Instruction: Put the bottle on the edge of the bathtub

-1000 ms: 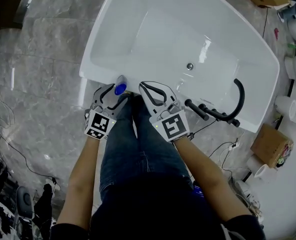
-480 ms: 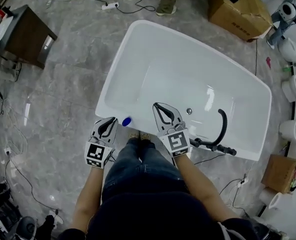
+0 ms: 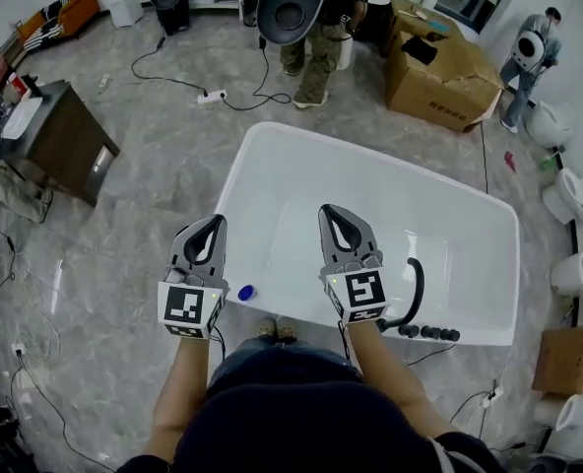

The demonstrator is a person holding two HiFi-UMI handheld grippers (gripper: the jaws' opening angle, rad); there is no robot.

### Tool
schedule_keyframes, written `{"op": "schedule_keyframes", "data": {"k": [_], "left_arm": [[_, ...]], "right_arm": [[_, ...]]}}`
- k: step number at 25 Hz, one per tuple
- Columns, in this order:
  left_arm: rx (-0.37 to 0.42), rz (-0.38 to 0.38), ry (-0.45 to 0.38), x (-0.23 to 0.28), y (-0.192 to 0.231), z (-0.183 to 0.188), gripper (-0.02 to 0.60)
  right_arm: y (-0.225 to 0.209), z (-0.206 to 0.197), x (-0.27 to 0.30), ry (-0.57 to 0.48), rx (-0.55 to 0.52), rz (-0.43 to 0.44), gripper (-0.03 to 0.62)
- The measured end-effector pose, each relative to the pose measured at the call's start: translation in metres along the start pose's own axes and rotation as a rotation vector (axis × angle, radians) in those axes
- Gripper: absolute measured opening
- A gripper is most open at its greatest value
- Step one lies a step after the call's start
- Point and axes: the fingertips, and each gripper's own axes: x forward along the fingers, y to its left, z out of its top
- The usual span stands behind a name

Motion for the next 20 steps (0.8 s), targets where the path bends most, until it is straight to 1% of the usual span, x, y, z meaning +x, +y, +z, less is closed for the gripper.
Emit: {"op": "schedule_keyframes", "data": {"k": [4,8,9,14,17,20], "left_arm": [[-0.039,0.042,-0.088,0.004,0.000,0.063,0.023],[-0.032,0.064,-0.171,-0.001,-0.009,0.109,0.023],[-0.028,0.064,-0.181,-0.003,-0.010,0.116,0.023],[-0.037,0.060,-0.174,-0.008,-0.014,0.130,0.023],[-0.032,0.053,-0.165,-0.008,-0.020,0.129,0.023],[-0.035,0.050,-0.153,-0.009,-0.021,0.122,0.023]], "right_arm": [[-0.017,0.063,-0.016,-0.099,-0.028,-0.053,0.028],[-0.025,0.101,-0.033,-0.151,-0.057,-0.075,0.028],[-0.026,0.108,-0.035,-0.160,-0.059,-0.079,0.028],[-0.025,0.119,-0.041,-0.166,-0.062,-0.078,0.028],[-0.020,0.116,-0.041,-0.159,-0.079,-0.062,0.028],[-0.016,0.112,-0.039,-0.155,-0.065,-0.047,0.028]]}}
